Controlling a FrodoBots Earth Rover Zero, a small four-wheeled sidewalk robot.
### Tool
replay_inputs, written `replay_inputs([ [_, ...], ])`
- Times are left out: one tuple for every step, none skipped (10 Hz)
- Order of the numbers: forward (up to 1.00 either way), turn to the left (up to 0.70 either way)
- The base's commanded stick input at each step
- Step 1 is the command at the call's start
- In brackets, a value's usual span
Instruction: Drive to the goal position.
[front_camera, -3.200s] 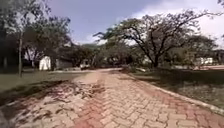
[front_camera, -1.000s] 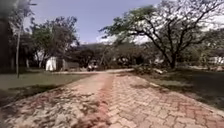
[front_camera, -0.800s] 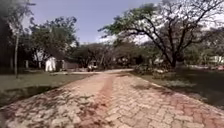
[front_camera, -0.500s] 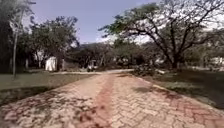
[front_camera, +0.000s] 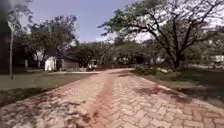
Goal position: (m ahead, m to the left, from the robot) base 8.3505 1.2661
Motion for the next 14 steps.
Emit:
replay_inputs([
  [0.7, 0.23],
  [0.7, 0.3],
  [0.7, 0.12],
  [0.7, 0.0],
  [0.7, 0.0],
  [0.7, 0.0],
  [0.7, 0.0],
  [0.7, 0.0],
  [0.7, 0.0],
  [0.7, 0.0],
  [0.7, 0.0],
  [0.7, 0.0],
  [0.7, 0.0],
  [0.7, 0.0],
])
